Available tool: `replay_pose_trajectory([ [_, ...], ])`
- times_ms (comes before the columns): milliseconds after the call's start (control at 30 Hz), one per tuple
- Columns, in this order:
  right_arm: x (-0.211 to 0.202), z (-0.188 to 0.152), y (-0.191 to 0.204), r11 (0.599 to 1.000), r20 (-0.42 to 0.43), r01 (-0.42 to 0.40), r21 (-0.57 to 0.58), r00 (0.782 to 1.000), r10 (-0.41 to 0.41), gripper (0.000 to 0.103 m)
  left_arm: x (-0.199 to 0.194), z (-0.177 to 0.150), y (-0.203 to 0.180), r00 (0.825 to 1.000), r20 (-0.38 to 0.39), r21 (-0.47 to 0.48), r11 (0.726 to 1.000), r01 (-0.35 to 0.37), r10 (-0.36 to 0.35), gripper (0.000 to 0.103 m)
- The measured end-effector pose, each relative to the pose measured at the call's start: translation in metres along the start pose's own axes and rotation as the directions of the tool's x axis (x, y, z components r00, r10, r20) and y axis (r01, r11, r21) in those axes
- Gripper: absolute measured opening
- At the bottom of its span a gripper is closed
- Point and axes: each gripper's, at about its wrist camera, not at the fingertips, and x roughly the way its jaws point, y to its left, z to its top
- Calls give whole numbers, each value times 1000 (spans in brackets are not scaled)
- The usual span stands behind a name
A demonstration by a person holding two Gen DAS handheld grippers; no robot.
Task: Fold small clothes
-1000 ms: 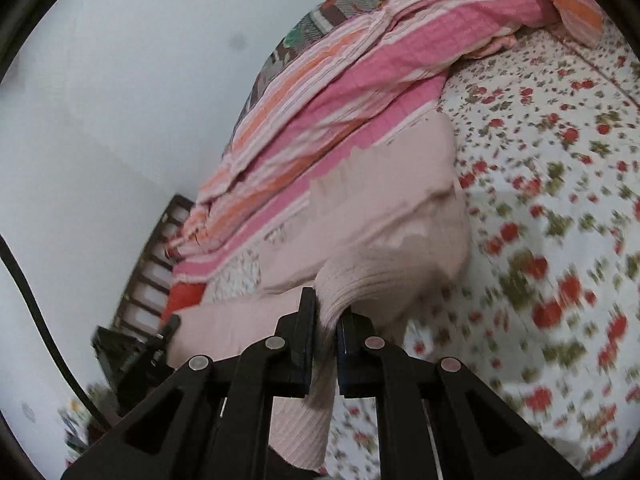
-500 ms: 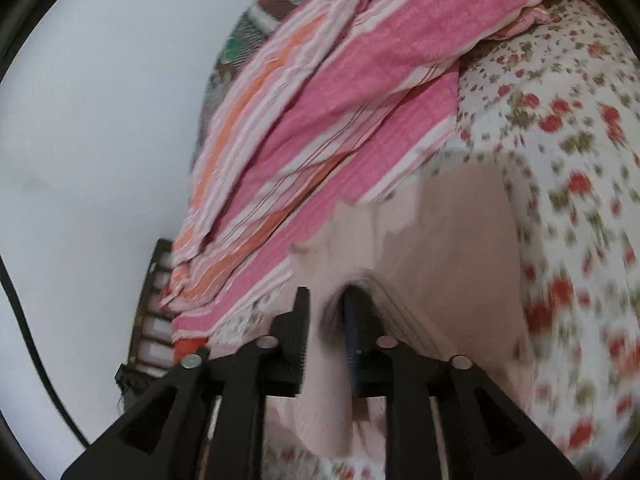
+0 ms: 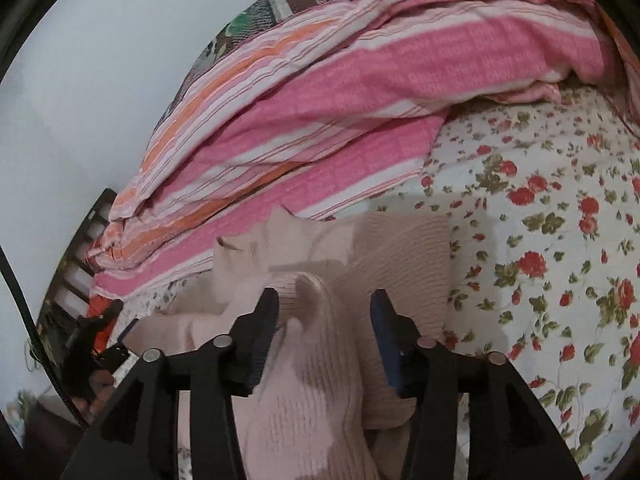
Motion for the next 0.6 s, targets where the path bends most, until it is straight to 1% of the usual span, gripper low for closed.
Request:
replay_pose_trajectory([
  [33,4,1,0,1000,-13,7,-3,1000,-7,48,-1,-2,-1,1000,-6,15,1000,1,-1,61],
  [133,27,5,4,999,-94,27,-34,995,-31,48,-4,-11,1,999,-30,40,999,23,-22,61],
  [200,38,6,9,997,-115,49,-61,992,-56,44,-3,-17,3,999,-51,62,998,15,-12,61],
  [233,43,7,13,995,-121,62,-83,990,-72,24,-2,-18,4,999,-54,65,998,9,-6,61],
  [267,47,7,18,992,-132,70,-105,988,-83,10,0,-20,7,998,-58,61,998,7,-4,61],
  [300,47,9,24,988,-124,68,-141,989,-86,10,2,-21,10,998,-62,53,999,6,-3,61],
  [333,39,11,29,983,-73,56,-174,995,-69,9,4,-21,13,998,-67,42,999,2,1,61],
  [367,28,13,31,982,-11,38,-183,999,-41,9,6,-22,15,997,-71,36,999,0,3,61],
  [400,19,14,30,985,31,22,-172,999,-17,9,7,-22,16,997,-73,31,1000,0,2,61],
  [433,11,17,24,991,68,19,-132,998,-10,9,7,-22,17,997,-74,29,1000,2,0,61],
  [467,10,19,20,993,82,50,-105,996,-41,9,6,-22,17,997,-74,30,1000,5,-2,61],
  [500,12,20,15,990,93,119,-78,989,-111,9,6,-22,16,997,-74,34,999,7,-5,61],
  [533,16,21,6,976,95,214,-48,973,-208,13,6,-22,15,997,-74,39,999,8,-5,61],
  [567,19,21,0,970,78,241,-31,968,-238,20,6,-23,13,997,-75,46,999,4,-1,61],
  [600,22,22,-8,972,41,236,-11,971,-235,24,6,-24,12,997,-78,53,999,1,3,61],
])
